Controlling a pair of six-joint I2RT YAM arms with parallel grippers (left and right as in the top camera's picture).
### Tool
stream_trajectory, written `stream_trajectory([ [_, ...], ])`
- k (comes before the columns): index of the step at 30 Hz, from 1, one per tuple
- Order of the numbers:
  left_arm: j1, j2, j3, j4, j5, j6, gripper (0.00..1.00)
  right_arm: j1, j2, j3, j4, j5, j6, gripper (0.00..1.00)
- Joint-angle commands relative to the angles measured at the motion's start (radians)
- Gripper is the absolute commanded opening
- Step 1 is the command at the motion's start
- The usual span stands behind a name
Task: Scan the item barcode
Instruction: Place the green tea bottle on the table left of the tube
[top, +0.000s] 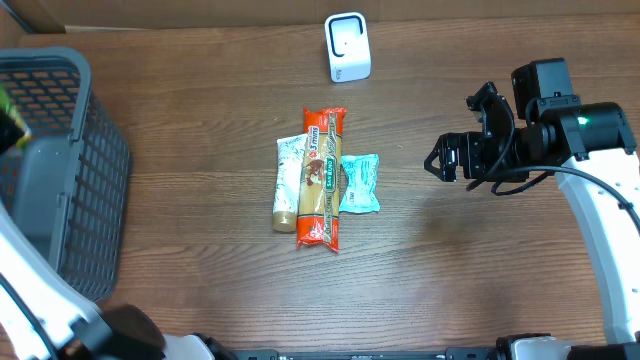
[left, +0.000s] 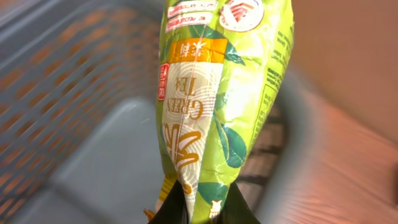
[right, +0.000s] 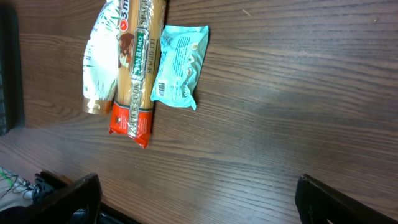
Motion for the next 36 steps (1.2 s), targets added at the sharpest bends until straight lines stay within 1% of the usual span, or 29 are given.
stream_trajectory([
  [1, -0.127, -0.118, 0.065, -0.066, 0.045, -0.019, 0.04, 0.005, -0.005, 0.019, 0.005, 0.002, -0.009, 1.00],
  [4, -0.248, -0.155, 0.063, -0.171, 0.034, -0.018, 0.04, 0.005, -0.005, 0.019, 0.012, 0.002, -0.008, 1.00],
  [8, -0.415, -0.140, 0.021, -0.282, 0.033, -0.032, 0.04, 0.005, -0.005, 0.019, 0.016, 0.002, -0.008, 1.00],
  [10, -0.478, -0.127, -0.035, -0.296, 0.033, -0.039, 0.04, 0.005, -0.005, 0.019, 0.016, 0.002, -0.008, 1.00],
  [14, -0.555, -0.101, -0.199, -0.278, 0.034, -0.122, 0.04, 0.005, -0.005, 0.019, 0.006, 0.002, -0.008, 1.00],
  [16, -0.575, -0.095, -0.292, -0.243, 0.034, -0.134, 0.04, 0.005, -0.005, 0.019, 0.001, 0.002, -0.008, 1.00],
  [19, -0.604, -0.095, -0.463, -0.148, 0.034, -0.145, 0.04, 0.005, -0.005, 0.019, -0.002, 0.002, -0.008, 1.00],
  [22, -0.630, -0.095, -0.626, -0.019, 0.039, -0.146, 0.04, 0.005, -0.005, 0.019, 0.004, 0.002, -0.008, 1.00],
  [25, -0.660, -0.094, -0.752, 0.095, 0.041, -0.145, 0.04, 0.005, -0.005, 0.019, 0.009, 0.002, -0.008, 1.00],
  [26, -0.680, -0.094, -0.814, 0.164, 0.041, -0.145, 0.04, 0.005, -0.005, 0.019, 0.009, 0.001, -0.008, 1.00],
  [30, -0.726, -0.094, -0.906, 0.296, 0.041, -0.159, 0.04, 0.005, -0.005, 0.019, 0.009, 0.001, -0.004, 1.00],
  [33, -0.745, -0.094, -0.924, 0.331, 0.041, -0.179, 0.04, 0.005, -0.005, 0.019, 0.007, 0.001, -0.004, 1.00],
  [36, -0.748, -0.094, -0.921, 0.356, 0.041, -0.182, 0.10, 0.005, -0.005, 0.019, 0.006, 0.000, -0.003, 1.00],
])
